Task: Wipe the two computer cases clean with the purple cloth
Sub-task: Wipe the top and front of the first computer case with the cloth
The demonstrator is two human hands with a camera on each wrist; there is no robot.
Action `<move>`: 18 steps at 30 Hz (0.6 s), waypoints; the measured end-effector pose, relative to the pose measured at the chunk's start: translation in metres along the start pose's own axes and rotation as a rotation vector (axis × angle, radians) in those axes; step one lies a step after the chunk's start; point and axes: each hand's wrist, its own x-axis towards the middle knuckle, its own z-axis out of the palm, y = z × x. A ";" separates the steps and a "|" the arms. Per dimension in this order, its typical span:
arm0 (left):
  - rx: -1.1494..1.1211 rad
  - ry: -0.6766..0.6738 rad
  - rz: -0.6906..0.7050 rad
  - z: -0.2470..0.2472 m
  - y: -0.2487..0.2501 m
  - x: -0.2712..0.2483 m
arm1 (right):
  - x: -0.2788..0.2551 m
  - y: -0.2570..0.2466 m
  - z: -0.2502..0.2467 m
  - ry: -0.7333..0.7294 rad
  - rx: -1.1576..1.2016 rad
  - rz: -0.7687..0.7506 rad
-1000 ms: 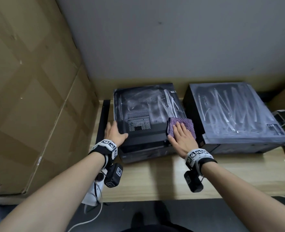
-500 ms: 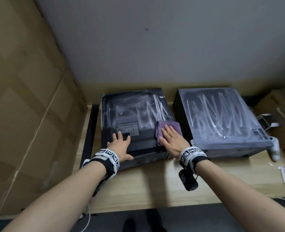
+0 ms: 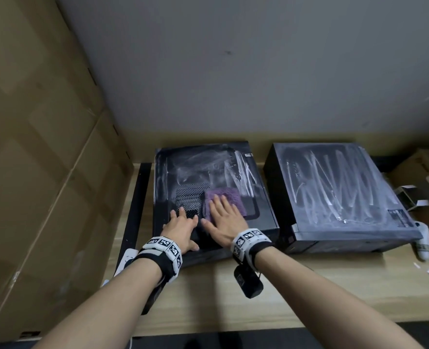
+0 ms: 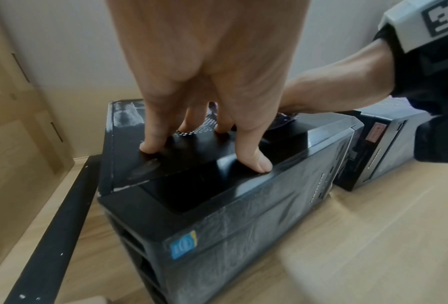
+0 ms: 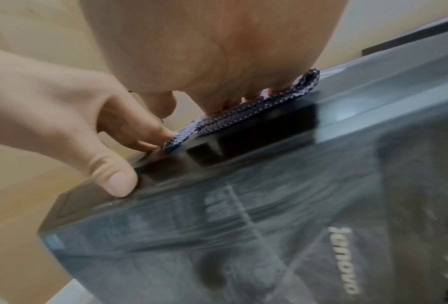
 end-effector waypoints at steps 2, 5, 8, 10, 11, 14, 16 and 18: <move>-0.022 0.003 -0.002 0.000 0.000 0.000 | 0.003 -0.008 0.000 -0.016 0.011 -0.036; -0.013 -0.012 -0.007 -0.004 0.001 -0.001 | -0.001 0.006 -0.003 -0.008 0.019 -0.073; -0.046 -0.053 -0.022 -0.008 0.004 0.000 | -0.015 0.040 -0.006 0.034 0.038 -0.008; -0.048 -0.069 -0.024 -0.009 0.005 0.000 | -0.030 0.066 -0.007 0.064 0.039 0.059; -0.036 -0.065 -0.023 -0.007 0.005 0.001 | -0.039 0.077 -0.006 0.071 0.041 0.081; -0.006 -0.038 -0.013 -0.004 0.001 -0.001 | -0.065 0.095 -0.004 0.072 0.079 0.108; -0.016 -0.029 0.001 -0.005 -0.005 -0.002 | -0.074 0.095 -0.004 0.063 0.129 0.120; -0.041 -0.016 0.014 -0.008 -0.013 -0.002 | -0.077 0.091 -0.007 0.051 0.172 0.115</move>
